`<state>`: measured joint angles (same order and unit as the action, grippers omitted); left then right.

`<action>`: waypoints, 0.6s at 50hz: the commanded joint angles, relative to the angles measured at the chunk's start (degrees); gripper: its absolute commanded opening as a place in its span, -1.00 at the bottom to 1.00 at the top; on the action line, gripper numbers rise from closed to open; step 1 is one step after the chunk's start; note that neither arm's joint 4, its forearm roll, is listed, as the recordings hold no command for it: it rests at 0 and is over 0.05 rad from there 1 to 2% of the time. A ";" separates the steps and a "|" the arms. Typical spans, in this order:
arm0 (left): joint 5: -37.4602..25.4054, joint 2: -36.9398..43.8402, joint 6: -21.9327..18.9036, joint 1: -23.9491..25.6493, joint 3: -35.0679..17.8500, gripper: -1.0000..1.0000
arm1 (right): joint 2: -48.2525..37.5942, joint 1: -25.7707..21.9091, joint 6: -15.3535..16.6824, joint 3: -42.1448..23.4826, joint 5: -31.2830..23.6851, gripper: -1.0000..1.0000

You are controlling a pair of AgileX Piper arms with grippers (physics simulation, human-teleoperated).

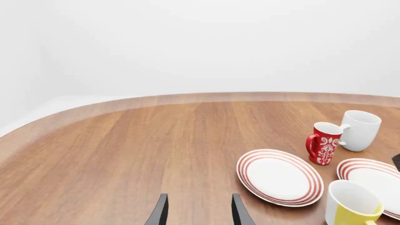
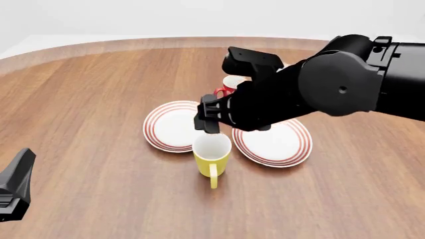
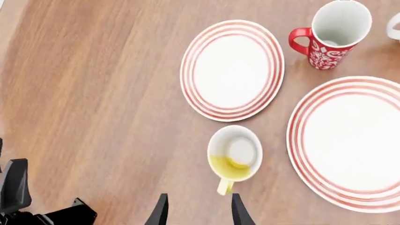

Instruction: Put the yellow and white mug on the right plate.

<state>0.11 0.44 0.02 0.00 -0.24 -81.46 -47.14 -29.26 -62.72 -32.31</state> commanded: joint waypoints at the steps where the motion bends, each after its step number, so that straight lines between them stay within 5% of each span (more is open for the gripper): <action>1: 0.00 -0.01 0.01 0.00 0.00 1.00 | -0.79 -0.14 -1.24 2.70 2.65 1.00; 30: 0.00 -0.01 0.00 0.01 0.00 1.00 | -3.24 -0.46 -3.76 8.54 9.75 1.00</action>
<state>0.11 0.43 0.02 0.00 -0.24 -84.31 -47.33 -31.99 -56.62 -24.99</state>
